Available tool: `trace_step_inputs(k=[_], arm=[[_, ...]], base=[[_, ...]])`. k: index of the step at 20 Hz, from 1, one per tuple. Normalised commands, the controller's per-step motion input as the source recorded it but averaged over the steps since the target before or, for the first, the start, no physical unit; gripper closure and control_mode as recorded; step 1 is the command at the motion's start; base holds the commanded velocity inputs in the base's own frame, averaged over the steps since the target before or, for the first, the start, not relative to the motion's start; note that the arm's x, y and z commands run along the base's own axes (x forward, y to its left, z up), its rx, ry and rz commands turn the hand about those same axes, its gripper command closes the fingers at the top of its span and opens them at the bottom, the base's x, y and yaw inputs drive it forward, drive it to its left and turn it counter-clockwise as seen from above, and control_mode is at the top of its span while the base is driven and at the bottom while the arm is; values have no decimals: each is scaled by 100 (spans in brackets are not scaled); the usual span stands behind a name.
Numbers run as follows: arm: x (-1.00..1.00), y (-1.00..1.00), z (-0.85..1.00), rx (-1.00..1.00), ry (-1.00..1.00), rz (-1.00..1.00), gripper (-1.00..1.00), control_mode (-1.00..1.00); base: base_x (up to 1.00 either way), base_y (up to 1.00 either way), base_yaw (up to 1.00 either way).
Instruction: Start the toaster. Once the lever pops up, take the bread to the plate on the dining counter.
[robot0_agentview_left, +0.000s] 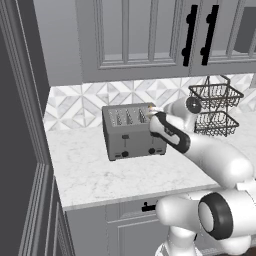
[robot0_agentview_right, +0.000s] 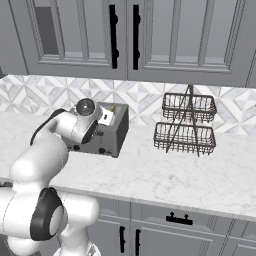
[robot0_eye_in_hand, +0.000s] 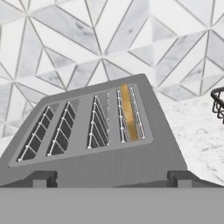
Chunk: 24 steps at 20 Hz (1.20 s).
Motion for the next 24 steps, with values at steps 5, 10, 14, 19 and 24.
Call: trace_step_inputs(k=[5, 10, 14, 19, 24], arm=[[21, -12, -1, 0, 1, 0, -100, -100], [9, -18, -2, 0, 1, 0, -100, -100], [11, -9, 0, 0, 3, 0, -100, -100], [31, 0, -8, 0, 4, 0, -100, -100], [27, 0, -21, 0, 1, 0, -100, -100]], base=[[0, 0, 0], [0, 0, 0], [0, 0, 0], [0, 0, 0], [0, 0, 0]])
